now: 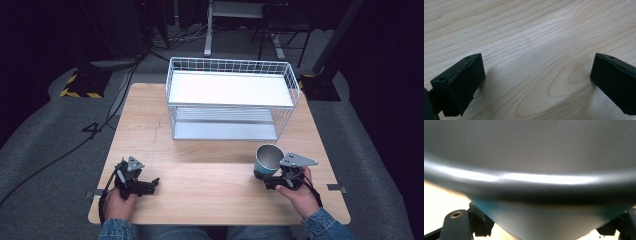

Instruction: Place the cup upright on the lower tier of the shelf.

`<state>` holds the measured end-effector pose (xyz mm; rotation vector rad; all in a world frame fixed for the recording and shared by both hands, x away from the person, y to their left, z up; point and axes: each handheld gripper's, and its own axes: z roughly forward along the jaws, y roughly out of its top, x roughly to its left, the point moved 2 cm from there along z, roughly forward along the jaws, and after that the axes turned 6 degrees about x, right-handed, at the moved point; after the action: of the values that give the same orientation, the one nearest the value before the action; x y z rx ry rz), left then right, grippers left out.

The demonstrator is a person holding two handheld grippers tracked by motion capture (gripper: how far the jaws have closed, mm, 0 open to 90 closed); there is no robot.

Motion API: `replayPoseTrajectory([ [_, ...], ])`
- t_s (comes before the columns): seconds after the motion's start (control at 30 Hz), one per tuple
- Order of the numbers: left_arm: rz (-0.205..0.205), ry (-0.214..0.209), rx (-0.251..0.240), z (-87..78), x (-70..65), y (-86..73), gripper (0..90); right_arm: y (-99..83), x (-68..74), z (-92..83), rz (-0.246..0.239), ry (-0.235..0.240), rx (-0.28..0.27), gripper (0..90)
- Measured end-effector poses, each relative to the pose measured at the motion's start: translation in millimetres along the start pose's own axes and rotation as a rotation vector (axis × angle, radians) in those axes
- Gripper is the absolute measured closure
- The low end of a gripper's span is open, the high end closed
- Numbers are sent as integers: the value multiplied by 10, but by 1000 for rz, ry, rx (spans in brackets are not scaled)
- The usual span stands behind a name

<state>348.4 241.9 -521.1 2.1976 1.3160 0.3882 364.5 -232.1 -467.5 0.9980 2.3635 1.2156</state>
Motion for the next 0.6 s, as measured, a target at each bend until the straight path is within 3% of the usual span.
replayPoseTrajectory([
  [0.6,3,1,2,-1,1,-2,1,345,-118,162,13,7,-4,213],
])
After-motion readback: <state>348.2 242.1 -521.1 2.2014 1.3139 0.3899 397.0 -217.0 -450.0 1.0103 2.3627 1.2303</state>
